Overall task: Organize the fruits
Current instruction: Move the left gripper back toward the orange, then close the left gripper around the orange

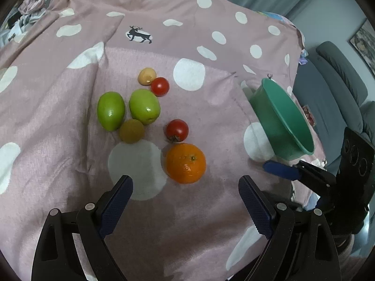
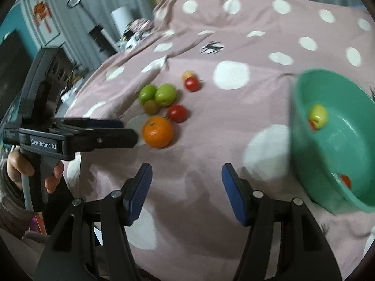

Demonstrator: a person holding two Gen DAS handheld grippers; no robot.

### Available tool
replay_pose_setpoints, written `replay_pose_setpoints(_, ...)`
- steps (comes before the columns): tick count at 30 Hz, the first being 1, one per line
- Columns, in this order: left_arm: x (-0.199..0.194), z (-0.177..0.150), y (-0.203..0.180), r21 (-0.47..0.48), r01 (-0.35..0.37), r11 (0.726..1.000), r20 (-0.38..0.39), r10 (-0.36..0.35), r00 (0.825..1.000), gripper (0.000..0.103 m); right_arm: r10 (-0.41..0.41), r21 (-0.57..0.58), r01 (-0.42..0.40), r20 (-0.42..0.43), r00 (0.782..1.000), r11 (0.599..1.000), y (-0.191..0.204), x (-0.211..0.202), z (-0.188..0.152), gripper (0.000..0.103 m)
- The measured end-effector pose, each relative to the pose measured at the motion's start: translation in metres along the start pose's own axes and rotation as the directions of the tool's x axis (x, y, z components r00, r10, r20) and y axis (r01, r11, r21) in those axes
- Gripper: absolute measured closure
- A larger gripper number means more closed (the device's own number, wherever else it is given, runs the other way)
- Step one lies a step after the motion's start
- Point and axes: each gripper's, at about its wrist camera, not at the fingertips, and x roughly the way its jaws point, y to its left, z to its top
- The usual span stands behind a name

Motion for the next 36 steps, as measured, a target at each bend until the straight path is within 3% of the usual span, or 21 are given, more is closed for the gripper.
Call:
replay_pose_setpoints(6, 0.003, 0.001, -0.002, 0.049, -0.026, 0.998, 0.021, 0.025, 0.999, 0.012, 0.035, -0.052, -0.037, -0.028, 0.999, 0.998, 0.019, 0.026, 0.008, 0.041)
replay_pose_setpoints(19, 0.025, 0.008, -0.014, 0.117, 0.038, 0.992, -0.002, -0.038, 0.999, 0.019, 0.033, -0.079, -0.037, -0.052, 0.998, 0.996, 0.025, 0.055, 0.023, 0.041)
replay_pose_setpoints(21, 0.027, 0.009, -0.012, 0.114, 0.046, 0.992, -0.007, -0.046, 0.999, 0.028, 0.037, -0.083, -0.042, -0.059, 0.998, 0.996, 0.026, 0.059, 0.024, 0.042)
replay_pose_setpoints(29, 0.032, 0.012, -0.005, 0.083, 0.061, 0.995, -0.023, -0.059, 0.998, 0.036, 0.041, -0.090, -0.047, -0.068, 0.997, 0.995, 0.026, 0.068, 0.027, 0.042)
replay_pose_setpoints(32, 0.034, 0.011, -0.004, 0.074, 0.066, 0.995, -0.033, -0.063, 0.997, 0.046, 0.046, -0.089, -0.052, -0.074, 0.996, 0.995, 0.027, 0.071, 0.028, 0.045)
replay_pose_setpoints(36, 0.037, 0.012, -0.002, 0.063, 0.072, 0.995, -0.036, -0.069, 0.997, 0.050, 0.052, -0.102, -0.060, -0.082, 0.995, 0.993, 0.030, 0.075, 0.031, 0.050)
